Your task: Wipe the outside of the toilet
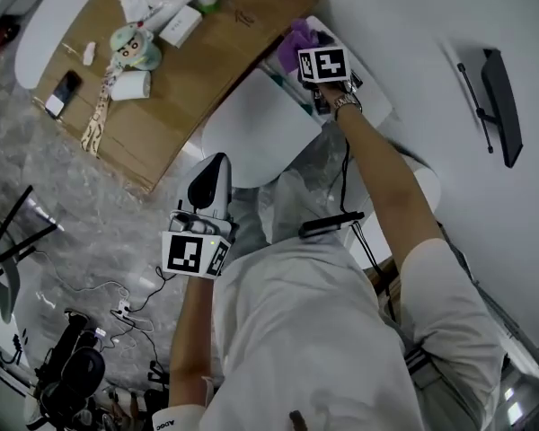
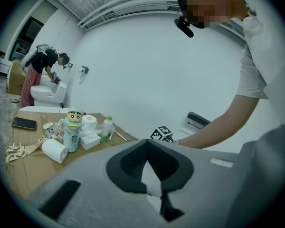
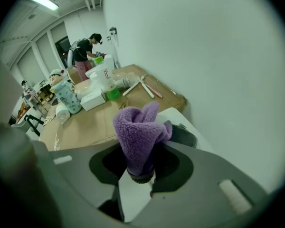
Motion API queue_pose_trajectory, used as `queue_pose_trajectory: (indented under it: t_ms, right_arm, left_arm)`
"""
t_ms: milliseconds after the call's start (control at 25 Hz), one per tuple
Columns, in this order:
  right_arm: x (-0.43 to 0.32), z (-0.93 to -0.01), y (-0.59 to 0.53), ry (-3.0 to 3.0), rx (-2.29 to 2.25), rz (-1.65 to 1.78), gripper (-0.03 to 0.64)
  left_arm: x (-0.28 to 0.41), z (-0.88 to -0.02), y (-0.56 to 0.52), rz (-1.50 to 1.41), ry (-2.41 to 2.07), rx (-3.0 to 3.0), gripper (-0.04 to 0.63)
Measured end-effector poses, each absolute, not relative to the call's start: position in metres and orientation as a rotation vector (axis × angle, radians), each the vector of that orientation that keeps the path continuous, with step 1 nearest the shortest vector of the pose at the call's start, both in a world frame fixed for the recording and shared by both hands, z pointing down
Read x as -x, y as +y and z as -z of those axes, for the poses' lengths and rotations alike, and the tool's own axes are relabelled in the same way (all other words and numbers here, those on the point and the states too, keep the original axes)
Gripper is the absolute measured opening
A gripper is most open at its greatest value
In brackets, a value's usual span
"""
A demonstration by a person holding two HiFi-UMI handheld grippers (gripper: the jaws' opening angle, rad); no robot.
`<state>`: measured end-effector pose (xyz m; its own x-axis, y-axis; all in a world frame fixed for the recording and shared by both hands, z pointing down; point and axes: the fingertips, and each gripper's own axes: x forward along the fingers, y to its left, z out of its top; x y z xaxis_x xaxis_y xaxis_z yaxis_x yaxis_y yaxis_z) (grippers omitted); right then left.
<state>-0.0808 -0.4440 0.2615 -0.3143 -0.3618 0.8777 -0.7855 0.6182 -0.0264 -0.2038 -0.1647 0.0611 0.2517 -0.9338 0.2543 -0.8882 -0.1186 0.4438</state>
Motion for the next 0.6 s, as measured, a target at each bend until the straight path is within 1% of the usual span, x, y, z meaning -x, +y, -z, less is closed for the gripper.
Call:
queue_pose_trajectory:
  t_ms: [120, 320, 480, 600]
  right_arm:
    - [0.074, -0.251, -0.407, -1.985, -0.999, -0.620, 0.129]
    - [0.063, -0.263, -0.359, -1.963, -1.020, -0.741, 0.127]
    - [0.076, -0.287, -0.354, -2.039, -1.047, -0.772, 0.128]
    - [0.099, -0.303, -0.357, -2.140, -1.031, -0.720, 0.129]
  left_arm:
    - [0.208, -0.062, -0.164, 0.115, -1.637, -2.073, 0.005]
    - [0.218, -0.065, -0.161, 0.162, -1.712, -2.033, 0.005]
    - [0.205, -0.076, -0.162, 0.121, -1.742, -2.071, 0.005]
    - [0.180, -0.112, -0.168, 0.051, -1.696, -2.140, 0.005]
